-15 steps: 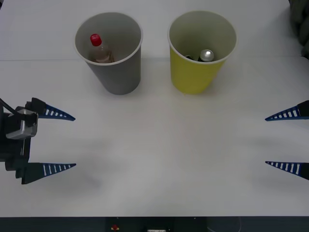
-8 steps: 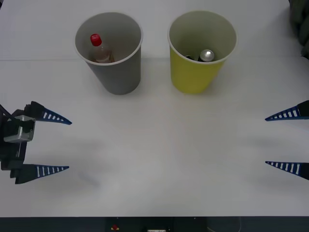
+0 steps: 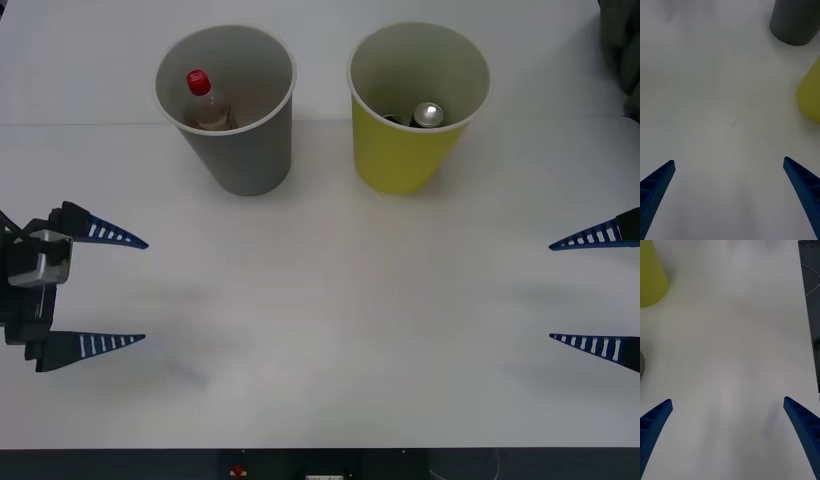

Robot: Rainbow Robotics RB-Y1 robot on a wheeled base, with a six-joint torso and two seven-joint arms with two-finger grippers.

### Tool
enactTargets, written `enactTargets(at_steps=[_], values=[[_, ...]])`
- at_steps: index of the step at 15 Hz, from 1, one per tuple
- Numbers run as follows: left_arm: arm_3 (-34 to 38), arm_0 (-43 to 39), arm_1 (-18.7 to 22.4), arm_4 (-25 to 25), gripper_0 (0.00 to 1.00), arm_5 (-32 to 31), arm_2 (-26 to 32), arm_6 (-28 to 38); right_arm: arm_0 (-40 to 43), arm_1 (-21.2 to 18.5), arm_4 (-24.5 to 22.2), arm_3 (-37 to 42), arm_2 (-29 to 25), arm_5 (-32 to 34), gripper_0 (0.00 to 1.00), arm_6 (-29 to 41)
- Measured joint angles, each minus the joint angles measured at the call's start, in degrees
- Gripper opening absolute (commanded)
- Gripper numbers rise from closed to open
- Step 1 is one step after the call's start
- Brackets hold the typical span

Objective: Put the can into the green bin and the plastic bottle into the gray bin

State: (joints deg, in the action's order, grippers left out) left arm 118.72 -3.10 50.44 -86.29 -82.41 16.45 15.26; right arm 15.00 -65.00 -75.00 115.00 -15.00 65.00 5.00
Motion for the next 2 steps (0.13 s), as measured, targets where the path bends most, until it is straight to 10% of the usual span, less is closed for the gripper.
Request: enactTargets(at_steps=[2], values=[[0.0, 0.1, 0.0, -0.1, 1.0, 0.1, 0.1, 0.2, 0.0, 0.0, 0.0, 0.0, 0.0, 0.0, 1.0, 0.0]])
